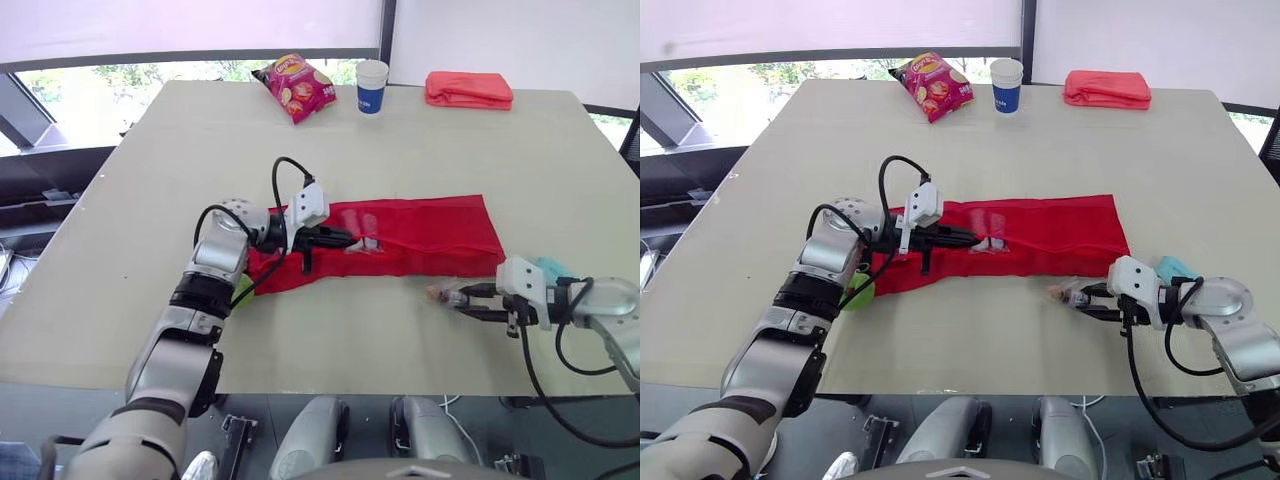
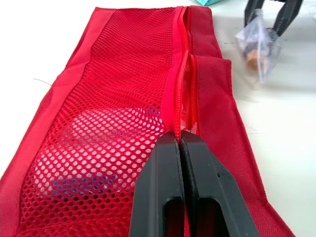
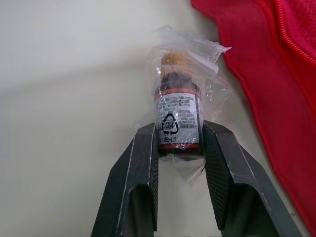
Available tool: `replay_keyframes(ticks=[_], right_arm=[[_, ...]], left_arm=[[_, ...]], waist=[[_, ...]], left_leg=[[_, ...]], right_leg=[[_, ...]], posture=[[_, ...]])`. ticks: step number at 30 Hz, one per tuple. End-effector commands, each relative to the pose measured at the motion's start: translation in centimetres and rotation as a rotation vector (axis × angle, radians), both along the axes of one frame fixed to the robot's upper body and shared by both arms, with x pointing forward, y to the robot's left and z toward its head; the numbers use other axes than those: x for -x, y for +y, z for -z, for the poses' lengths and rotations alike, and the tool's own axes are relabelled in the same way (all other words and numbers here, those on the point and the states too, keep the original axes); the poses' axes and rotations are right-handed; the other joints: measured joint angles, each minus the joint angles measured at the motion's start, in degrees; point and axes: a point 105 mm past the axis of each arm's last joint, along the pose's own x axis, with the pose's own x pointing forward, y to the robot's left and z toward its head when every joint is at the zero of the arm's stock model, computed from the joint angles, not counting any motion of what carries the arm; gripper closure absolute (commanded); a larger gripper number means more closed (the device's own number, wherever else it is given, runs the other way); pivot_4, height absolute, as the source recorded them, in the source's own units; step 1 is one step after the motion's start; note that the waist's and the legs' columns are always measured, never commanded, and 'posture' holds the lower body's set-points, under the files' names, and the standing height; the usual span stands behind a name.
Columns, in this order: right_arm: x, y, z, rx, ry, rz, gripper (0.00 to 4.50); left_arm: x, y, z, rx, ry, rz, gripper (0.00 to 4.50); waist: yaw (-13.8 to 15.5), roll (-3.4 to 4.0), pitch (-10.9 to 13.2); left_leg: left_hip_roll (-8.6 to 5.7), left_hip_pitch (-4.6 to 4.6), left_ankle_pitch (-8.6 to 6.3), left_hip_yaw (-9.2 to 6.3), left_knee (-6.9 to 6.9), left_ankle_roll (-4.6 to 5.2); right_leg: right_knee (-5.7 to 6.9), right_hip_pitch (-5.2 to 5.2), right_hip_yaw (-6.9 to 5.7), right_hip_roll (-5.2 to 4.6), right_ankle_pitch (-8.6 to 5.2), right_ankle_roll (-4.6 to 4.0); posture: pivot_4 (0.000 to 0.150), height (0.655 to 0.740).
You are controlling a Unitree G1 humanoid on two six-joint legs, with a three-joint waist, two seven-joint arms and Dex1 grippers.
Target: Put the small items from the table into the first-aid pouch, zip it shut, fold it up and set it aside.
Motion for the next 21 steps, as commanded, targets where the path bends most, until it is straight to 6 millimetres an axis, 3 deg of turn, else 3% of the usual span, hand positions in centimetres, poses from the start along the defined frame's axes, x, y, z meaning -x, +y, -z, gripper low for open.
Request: replay_keyframes(ticks=[1,4,8,13,15,19,21], right_arm=[[0.6,0.6,-2.1,-0.079,-0.007,0.036,3.72],[0.9,1.9,-3.8,-0.155,0.000,0.118,3.72],[1.8,4.0,-3.9,-0.129,0.021,0.187,3.72],[0.2,5.6,-4.7,-0.161,0.005,0.332,3.72],[-0.1,5.4,-4.7,-0.124,-0.021,0.349,3.72],[1.2,3.8,-4.8,-0.050,-0.060,0.231,3.72],[1.9,3.3,-4.4,-0.030,-0.037,0.176,3.19]], left_arm=[[-0.1,-0.5,-1.1,0.016,-0.042,0.023,4.50],[-0.1,-0.7,-1.1,0.024,-0.039,0.025,4.50],[0.0,-1.2,-0.9,0.040,-0.030,0.029,4.50],[0.2,-1.7,-0.6,0.049,-0.024,0.035,4.50],[0.2,-1.8,-0.6,0.051,-0.023,0.038,4.50],[0.0,-1.8,-0.7,0.050,-0.027,0.039,4.50],[0.0,-1.8,-0.8,0.049,-0.030,0.039,4.50]], waist=[[0.0,0.00,0.0],[-0.2,0.01,0.0],[-0.3,0.01,0.0],[-0.3,0.01,0.0],[-0.2,0.01,0.0],[0.1,0.01,0.0],[0.1,0.01,0.0]], left_leg=[[0.00,0.00,0.00,-0.01,0.00,0.00],[0.00,0.00,0.00,0.00,0.00,0.00],[0.02,-0.01,0.00,-0.03,-0.01,0.00],[0.01,-0.01,0.00,-0.03,0.00,0.00],[0.00,-0.02,0.00,-0.03,-0.01,0.00],[-0.06,-0.04,-0.01,-0.03,-0.01,0.02],[-0.06,-0.04,0.00,-0.03,-0.01,0.02]], right_leg=[[0.00,0.00,0.00,0.00,0.00,0.00],[0.01,-0.01,0.02,-0.01,0.00,0.00],[0.01,-0.01,0.01,0.00,0.00,0.00],[0.02,-0.02,0.01,-0.01,0.00,0.00],[0.02,-0.02,0.01,-0.01,0.00,0.00],[-0.05,-0.01,0.00,-0.03,0.00,0.01],[-0.03,-0.01,-0.01,-0.03,0.00,0.01]], posture=[[0.150,0.7395],[0.150,0.7395],[0.150,0.7395],[0.150,0.7395],[0.150,0.7395],[0.150,0.7395],[0.150,0.7395]])
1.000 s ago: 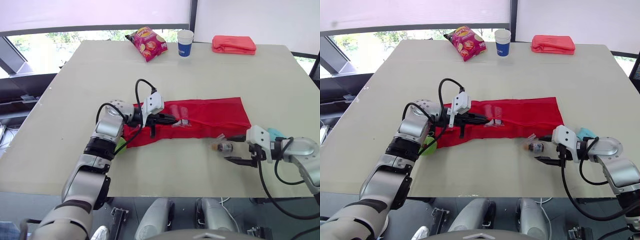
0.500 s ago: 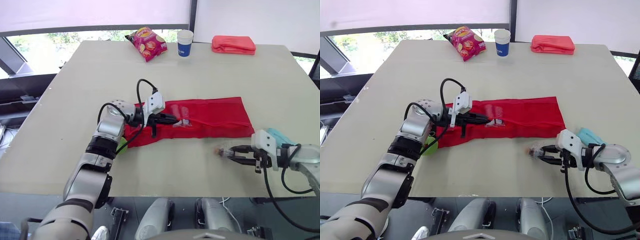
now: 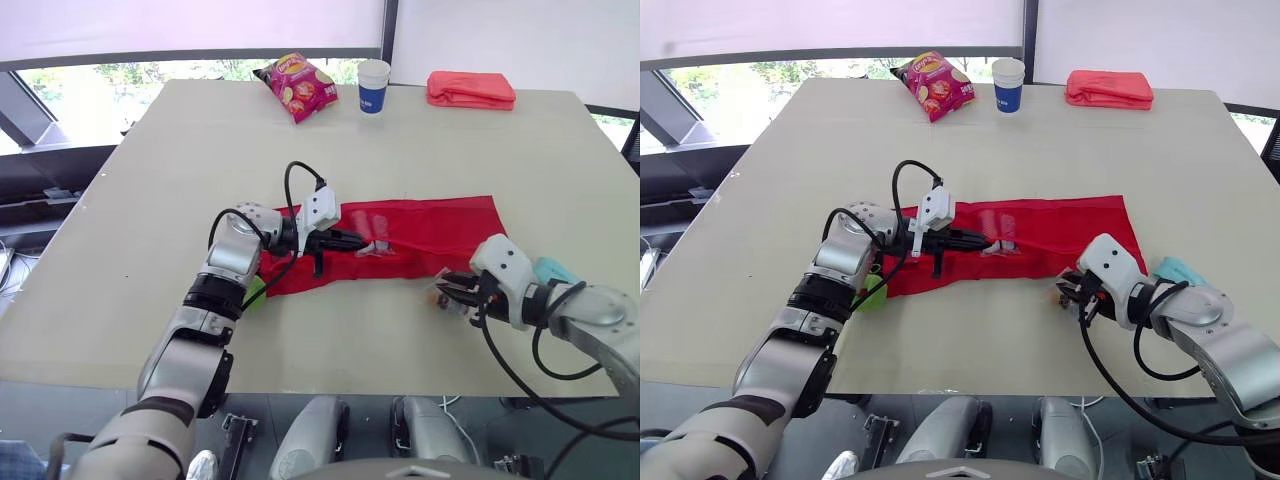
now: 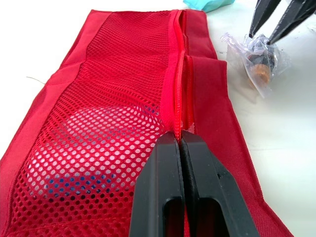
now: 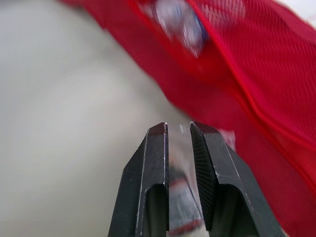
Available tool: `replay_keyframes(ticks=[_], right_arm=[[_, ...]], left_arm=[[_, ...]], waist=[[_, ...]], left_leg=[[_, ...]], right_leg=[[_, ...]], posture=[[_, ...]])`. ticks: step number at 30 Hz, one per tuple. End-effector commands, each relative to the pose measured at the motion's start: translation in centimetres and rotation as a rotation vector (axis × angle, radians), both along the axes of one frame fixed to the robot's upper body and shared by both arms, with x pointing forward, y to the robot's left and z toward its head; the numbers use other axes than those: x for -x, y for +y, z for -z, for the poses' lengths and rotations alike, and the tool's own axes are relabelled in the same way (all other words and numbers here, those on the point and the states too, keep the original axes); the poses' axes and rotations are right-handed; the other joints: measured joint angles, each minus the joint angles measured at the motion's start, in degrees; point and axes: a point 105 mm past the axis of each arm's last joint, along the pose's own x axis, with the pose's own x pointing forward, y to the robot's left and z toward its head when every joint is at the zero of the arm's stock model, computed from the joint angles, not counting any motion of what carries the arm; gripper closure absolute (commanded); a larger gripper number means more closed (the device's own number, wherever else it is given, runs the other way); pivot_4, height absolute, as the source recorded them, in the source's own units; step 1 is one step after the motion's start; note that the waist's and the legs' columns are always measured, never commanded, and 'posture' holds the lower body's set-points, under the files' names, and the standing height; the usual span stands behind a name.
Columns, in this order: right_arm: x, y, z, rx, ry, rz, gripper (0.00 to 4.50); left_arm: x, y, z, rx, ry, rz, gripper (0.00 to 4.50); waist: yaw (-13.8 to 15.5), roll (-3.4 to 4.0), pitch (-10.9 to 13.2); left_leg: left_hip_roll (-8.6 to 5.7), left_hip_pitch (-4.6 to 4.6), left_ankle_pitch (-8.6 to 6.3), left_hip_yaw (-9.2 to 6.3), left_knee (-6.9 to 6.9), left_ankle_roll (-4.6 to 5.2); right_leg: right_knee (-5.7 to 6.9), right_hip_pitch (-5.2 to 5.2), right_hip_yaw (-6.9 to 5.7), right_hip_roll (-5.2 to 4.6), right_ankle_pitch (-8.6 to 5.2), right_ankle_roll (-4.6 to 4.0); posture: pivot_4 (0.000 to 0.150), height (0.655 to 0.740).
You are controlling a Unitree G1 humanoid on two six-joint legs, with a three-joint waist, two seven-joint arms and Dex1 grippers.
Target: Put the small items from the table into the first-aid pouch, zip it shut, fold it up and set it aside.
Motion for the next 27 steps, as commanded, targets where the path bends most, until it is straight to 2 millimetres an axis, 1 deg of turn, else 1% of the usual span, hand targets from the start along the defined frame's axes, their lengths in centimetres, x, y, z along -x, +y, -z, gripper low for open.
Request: replay_keyframes(ticks=[1,3,5,8,11,17,19,20,21,22,23,24,25,27], right_arm=[[0.6,-0.6,-0.8,0.005,-0.032,-0.080,2.90],[0.2,-1.4,-0.3,0.035,-0.051,-0.066,1.87],[-0.3,-2.0,0.3,0.064,-0.066,-0.055,1.07],[-0.4,-2.2,1.2,0.069,-0.042,-0.079,1.07],[-1.1,-2.4,1.9,0.095,-0.054,-0.080,1.07],[-1.2,-2.1,2.5,0.088,-0.036,-0.113,1.07],[-1.3,-2.1,2.6,0.090,-0.039,-0.114,1.61],[-1.1,-2.1,2.7,0.088,-0.033,-0.119,1.78],[-0.9,-2.1,2.7,0.079,-0.029,-0.118,2.27],[-0.8,-2.0,2.6,0.070,-0.027,-0.114,2.64],[-0.7,-1.8,2.4,0.051,-0.025,-0.110,3.18],[-0.7,-1.7,2.1,0.034,-0.025,-0.101,3.49],[-0.6,-1.6,1.9,0.023,-0.025,-0.092,3.59],[-0.6,-1.7,1.7,0.031,-0.022,-0.067,3.59]], left_arm=[[-0.2,-0.3,-1.3,0.026,-0.045,0.016,4.50],[-0.2,-0.3,-1.3,0.025,-0.044,0.018,4.50],[-0.1,-0.3,-1.3,0.025,-0.044,0.020,4.50],[-0.2,-0.3,-1.3,0.023,-0.045,0.020,4.50],[-0.2,-0.3,-1.3,0.022,-0.047,0.019,4.50],[-0.3,-0.3,-1.5,0.022,-0.054,0.015,4.50],[-0.4,-0.3,-1.5,0.022,-0.057,0.014,4.50],[-0.4,-0.3,-1.5,0.023,-0.057,0.014,4.50],[-0.4,-0.2,-1.6,0.023,-0.058,0.013,4.50],[-0.4,-0.2,-1.6,0.023,-0.059,0.012,4.50],[-0.4,-0.2,-1.6,0.023,-0.059,0.011,4.50],[-0.4,-0.2,-1.6,0.023,-0.060,0.010,4.50],[-0.4,-0.2,-1.6,0.022,-0.060,0.010,4.50],[-0.4,-0.2,-1.6,0.023,-0.060,0.008,4.50]], waist=[[-0.2,0.00,0.0],[-0.4,0.00,0.0],[-0.5,0.00,0.0],[-0.5,0.00,0.0],[-0.5,0.00,0.0],[-0.5,0.00,0.0],[-0.5,0.00,0.0],[-0.5,0.00,0.0],[-0.5,0.00,0.0],[-0.5,0.00,0.0],[-0.5,0.00,0.0],[-0.5,0.00,0.0],[-0.5,0.00,0.0],[-0.5,0.00,0.0]], left_leg=[[0.00,0.01,0.00,0.00,0.00,0.00],[0.02,0.04,0.00,0.00,0.01,0.00],[0.02,0.05,0.00,0.00,0.01,0.00],[0.03,0.04,0.00,0.01,0.00,0.00],[0.03,0.04,0.01,0.00,0.01,0.00],[0.03,0.04,0.01,0.00,0.00,-0.01],[0.02,0.04,0.00,0.00,0.01,0.00],[0.03,0.04,0.00,0.00,0.01,-0.01],[0.03,0.04,0.01,0.00,0.01,-0.01],[0.03,0.04,0.00,0.00,0.01,-0.01],[0.03,0.04,0.00,0.00,0.01,-0.01],[0.03,0.04,0.00,0.00,0.01,-0.01],[0.03,0.04,0.00,0.00,0.01,-0.01],[0.03,0.04,0.00,0.00,0.01,-0.01]], right_leg=[[0.01,0.01,0.00,0.01,0.00,0.00],[0.02,0.03,0.00,0.01,0.00,0.00],[0.04,0.02,0.00,0.02,0.00,0.00],[0.04,0.02,0.01,0.02,0.00,0.00],[0.04,0.02,0.01,0.02,0.00,0.00],[0.03,0.02,0.01,0.02,0.00,0.00],[0.03,0.02,0.01,0.02,0.00,0.00],[0.03,0.02,0.01,0.02,0.00,0.00],[0.03,0.02,0.01,0.02,0.00,0.00],[0.03,0.02,0.01,0.02,0.00,0.00],[0.03,0.02,0.01,0.02,0.00,0.00],[0.03,0.02,0.01,0.02,0.00,0.00],[0.03,0.02,0.01,0.02,0.00,0.00],[0.03,0.01,0.01,0.02,0.00,0.00]], posture=[[0.150,0.7395],[0.150,0.7395],[0.150,0.7395],[0.150,0.7395],[0.150,0.7395],[0.150,0.7395],[0.150,0.7395],[0.150,0.7395],[0.150,0.7395],[0.150,0.7395],[0.150,0.7395],[0.150,0.7395],[0.150,0.7395],[0.150,0.7395]])
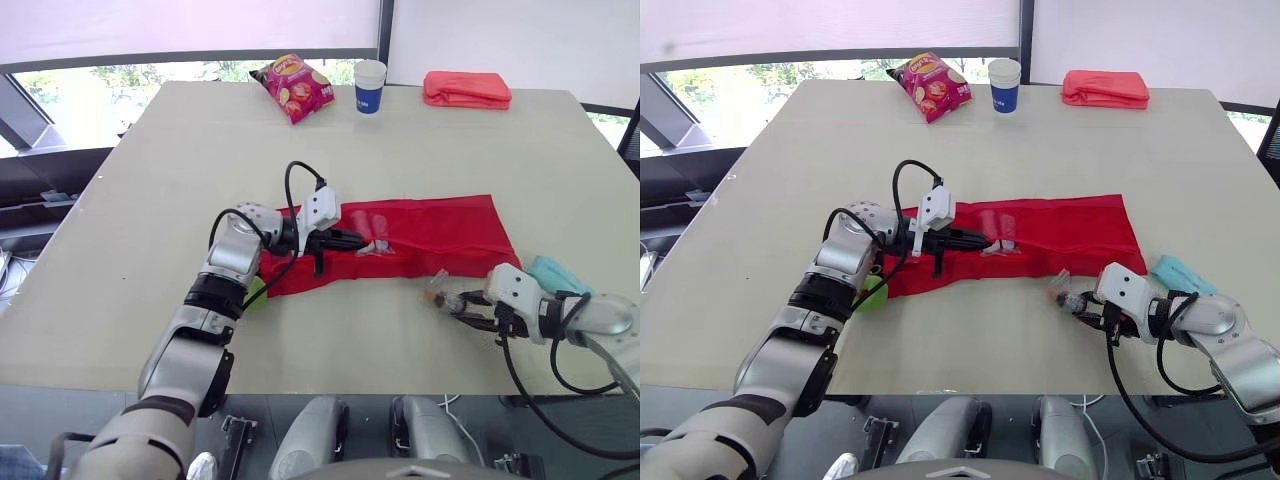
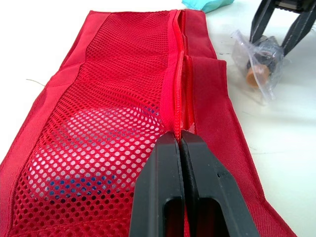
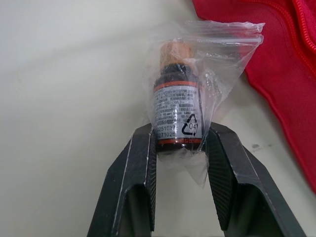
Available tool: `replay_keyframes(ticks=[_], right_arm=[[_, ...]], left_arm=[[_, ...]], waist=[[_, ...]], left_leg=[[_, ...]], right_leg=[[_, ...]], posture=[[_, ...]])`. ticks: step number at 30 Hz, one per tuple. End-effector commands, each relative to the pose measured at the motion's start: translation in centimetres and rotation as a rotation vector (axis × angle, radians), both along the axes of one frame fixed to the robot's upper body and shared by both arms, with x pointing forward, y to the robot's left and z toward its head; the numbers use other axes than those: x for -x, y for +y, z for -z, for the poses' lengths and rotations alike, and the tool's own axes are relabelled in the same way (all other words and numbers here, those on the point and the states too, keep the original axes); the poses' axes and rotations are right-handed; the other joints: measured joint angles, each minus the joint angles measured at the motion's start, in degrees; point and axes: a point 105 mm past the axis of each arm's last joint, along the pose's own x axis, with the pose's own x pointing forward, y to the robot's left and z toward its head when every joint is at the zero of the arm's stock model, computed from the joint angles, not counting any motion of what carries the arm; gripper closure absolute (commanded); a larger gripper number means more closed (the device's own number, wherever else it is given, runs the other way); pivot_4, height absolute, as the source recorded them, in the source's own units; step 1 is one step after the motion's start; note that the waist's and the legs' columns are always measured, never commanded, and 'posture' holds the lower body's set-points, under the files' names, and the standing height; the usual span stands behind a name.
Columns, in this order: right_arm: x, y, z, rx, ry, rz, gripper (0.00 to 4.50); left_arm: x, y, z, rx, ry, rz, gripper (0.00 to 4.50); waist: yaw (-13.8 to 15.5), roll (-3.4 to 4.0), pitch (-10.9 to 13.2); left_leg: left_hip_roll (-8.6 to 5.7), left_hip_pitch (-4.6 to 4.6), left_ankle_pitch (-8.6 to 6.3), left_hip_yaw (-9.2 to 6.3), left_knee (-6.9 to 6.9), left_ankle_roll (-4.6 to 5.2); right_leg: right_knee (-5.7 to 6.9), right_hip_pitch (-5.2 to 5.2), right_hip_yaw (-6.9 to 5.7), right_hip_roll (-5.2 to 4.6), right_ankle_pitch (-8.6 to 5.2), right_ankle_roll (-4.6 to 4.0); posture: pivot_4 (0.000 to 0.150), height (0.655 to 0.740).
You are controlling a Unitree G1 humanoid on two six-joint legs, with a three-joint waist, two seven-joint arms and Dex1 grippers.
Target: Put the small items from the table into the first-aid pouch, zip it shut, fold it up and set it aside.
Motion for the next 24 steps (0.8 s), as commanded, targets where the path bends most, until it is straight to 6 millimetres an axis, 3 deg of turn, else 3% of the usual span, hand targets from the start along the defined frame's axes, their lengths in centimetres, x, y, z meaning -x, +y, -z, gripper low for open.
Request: replay_keyframes(ticks=[1,5,10,16,24], right_arm=[[-0.1,0.3,-1.9,-0.020,-0.053,0.045,3.59],[-0.4,3.2,-3.7,-0.200,0.002,0.180,3.59],[-1.8,5.1,-3.7,-0.273,0.106,0.351,3.59],[-3.5,5.2,-2.4,-0.223,0.154,0.512,3.59],[-5.2,6.1,-3.5,-0.439,0.228,0.726,3.59]], left_arm=[[-0.3,-0.2,-1.5,0.023,-0.050,0.008,4.50],[-0.2,-0.6,-1.5,0.033,-0.048,0.015,4.50],[0.0,-1.1,-1.5,0.045,-0.045,0.027,4.50],[0.4,-1.6,-1.7,0.061,-0.045,0.043,4.50],[2.0,-2.2,-0.9,0.059,-0.018,0.094,4.50]], waist=[[0.0,0.00,0.0],[-0.1,0.00,0.0],[0.1,0.01,0.0],[0.0,0.02,0.0],[-0.3,0.11,-0.1]], left_leg=[[0.00,0.00,0.00,0.00,0.00,0.00],[0.02,-0.01,0.00,-0.02,0.00,0.00],[0.03,-0.03,0.00,-0.01,-0.01,-0.01],[-0.04,-0.04,0.00,-0.01,-0.02,0.00],[-0.04,-0.03,0.01,0.02,-0.07,-0.02]], right_leg=[[0.00,0.00,0.00,0.00,0.00,0.00],[0.00,-0.01,0.00,0.00,0.00,0.00],[0.01,-0.04,0.02,0.00,0.00,-0.01],[0.03,-0.05,0.02,-0.02,0.00,-0.01],[0.11,-0.13,0.06,0.01,0.00,-0.01]], posture=[[0.150,0.7395],[0.150,0.7395],[0.150,0.7395],[0.150,0.7395],[0.150,0.7395]])
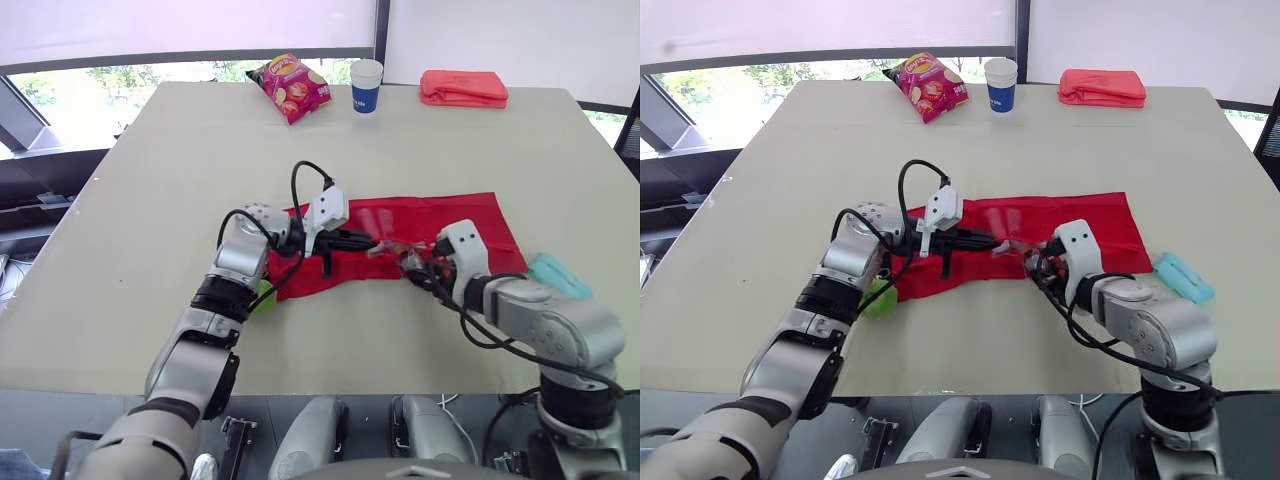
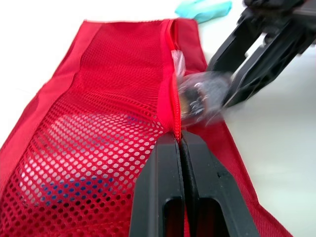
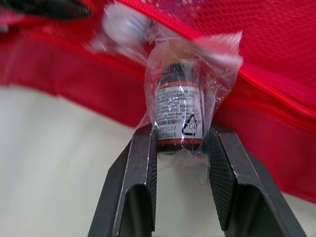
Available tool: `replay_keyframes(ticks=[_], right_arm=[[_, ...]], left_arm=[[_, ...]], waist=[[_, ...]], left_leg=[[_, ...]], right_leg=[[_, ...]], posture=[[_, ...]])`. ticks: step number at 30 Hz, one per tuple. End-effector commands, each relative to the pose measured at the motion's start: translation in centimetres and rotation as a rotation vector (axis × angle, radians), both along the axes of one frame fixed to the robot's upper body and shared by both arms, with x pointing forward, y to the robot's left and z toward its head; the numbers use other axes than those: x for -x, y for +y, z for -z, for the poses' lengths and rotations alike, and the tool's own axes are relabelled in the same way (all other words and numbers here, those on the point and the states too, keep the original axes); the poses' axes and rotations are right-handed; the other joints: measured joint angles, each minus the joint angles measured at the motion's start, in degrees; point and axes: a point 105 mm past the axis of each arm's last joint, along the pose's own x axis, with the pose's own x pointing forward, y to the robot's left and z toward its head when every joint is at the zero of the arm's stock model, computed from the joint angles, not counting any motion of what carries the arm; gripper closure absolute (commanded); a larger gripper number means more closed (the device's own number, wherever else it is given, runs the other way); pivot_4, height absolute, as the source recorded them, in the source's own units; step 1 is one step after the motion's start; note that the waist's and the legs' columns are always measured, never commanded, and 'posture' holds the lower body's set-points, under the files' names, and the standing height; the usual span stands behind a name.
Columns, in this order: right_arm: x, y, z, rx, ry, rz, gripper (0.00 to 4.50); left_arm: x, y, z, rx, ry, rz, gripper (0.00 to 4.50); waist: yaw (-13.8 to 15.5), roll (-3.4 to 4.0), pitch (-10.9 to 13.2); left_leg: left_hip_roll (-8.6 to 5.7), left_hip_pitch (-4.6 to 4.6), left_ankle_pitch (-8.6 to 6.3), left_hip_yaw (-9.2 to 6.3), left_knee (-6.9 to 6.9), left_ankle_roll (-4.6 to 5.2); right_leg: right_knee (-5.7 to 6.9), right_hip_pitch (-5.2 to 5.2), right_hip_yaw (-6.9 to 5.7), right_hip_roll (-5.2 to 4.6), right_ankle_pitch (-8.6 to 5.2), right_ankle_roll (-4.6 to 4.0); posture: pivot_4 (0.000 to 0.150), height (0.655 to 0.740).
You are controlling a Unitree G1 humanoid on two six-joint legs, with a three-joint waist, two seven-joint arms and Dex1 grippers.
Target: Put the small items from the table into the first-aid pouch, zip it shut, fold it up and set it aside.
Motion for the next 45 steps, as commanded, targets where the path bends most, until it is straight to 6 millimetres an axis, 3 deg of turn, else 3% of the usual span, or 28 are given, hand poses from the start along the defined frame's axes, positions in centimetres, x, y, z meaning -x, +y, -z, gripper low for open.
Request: replay_keyframes(ticks=[1,6,12,13,15,21,29,35,45], right_arm=[[-0.7,-0.7,-1.0,-0.054,-0.007,0.106,3.59],[-1.8,0.3,-1.6,-0.146,-0.001,0.228,3.59],[-2.4,1.4,-1.7,-0.152,-0.020,0.270,3.59],[-2.4,1.5,-1.7,-0.151,-0.024,0.270,2.59],[-2.0,1.9,-1.7,-0.140,-0.035,0.241,1.99],[0.2,1.4,-1.6,-0.088,-0.066,0.135,1.99],[2.8,-0.8,-2.1,0.098,-0.204,-0.088,1.99],[2.1,-0.2,-1.2,0.194,-0.285,-0.173,4.39],[-3.2,0.8,-0.4,0.216,-0.399,-0.077,4.45]], left_arm=[[1.0,-0.7,-0.7,0.015,-0.024,0.058,4.50],[2.2,-1.6,0.0,0.010,-0.010,0.111,4.50],[2.1,-1.7,0.3,0.011,-0.005,0.108,4.50],[2.1,-1.7,0.3,0.011,-0.005,0.107,4.50],[1.9,-1.6,0.3,0.010,-0.006,0.097,4.50],[1.0,-0.8,0.5,-0.003,-0.016,0.056,4.50],[-0.3,-0.2,0.6,-0.014,-0.035,0.028,4.50],[-0.4,-0.4,0.5,-0.023,-0.060,0.056,4.50],[0.0,-0.8,0.5,-0.041,-0.078,0.130,4.50]], waist=[[0.1,0.01,0.0],[-0.1,0.07,0.0],[-0.3,0.12,0.0],[-0.3,0.13,0.0],[-0.7,0.13,-0.1],[-1.3,0.16,-0.1],[-1.3,0.18,-0.1],[-1.3,0.17,0.0],[-1.2,0.17,0.0]], left_leg=[[-0.01,0.00,0.00,0.00,0.00,0.00],[-0.04,0.01,0.02,0.00,-0.03,-0.03],[-0.05,0.01,0.04,0.01,-0.06,-0.06],[-0.05,0.01,0.04,0.01,-0.06,-0.06],[-0.05,0.02,0.05,0.00,-0.08,-0.07],[-0.04,0.02,0.05,0.00,-0.12,-0.07],[-0.03,0.04,0.05,-0.02,-0.12,-0.08],[-0.01,0.04,0.05,-0.01,-0.13,-0.08],[-0.02,0.03,0.06,-0.01,-0.10,-0.08]], right_leg=[[0.00,0.00,0.00,0.00,0.00,0.00],[0.02,-0.03,0.00,0.01,0.00,0.00],[0.02,-0.05,0.00,0.03,0.00,0.00],[0.02,-0.05,0.00,0.03,0.00,0.00],[0.02,-0.06,0.00,0.04,0.00,0.00],[0.02,-0.07,0.01,0.04,0.00,-0.01],[0.00,-0.04,-0.01,0.04,-0.01,-0.01],[-0.02,-0.02,-0.01,0.04,-0.01,-0.01],[-0.02,-0.02,-0.01,0.03,0.00,0.00]], posture=[[0.150,0.7395],[0.150,0.7395],[0.150,0.7395],[0.150,0.7395],[0.150,0.7395],[0.150,0.7395],[0.150,0.7395],[0.150,0.7395],[0.150,0.7395]])
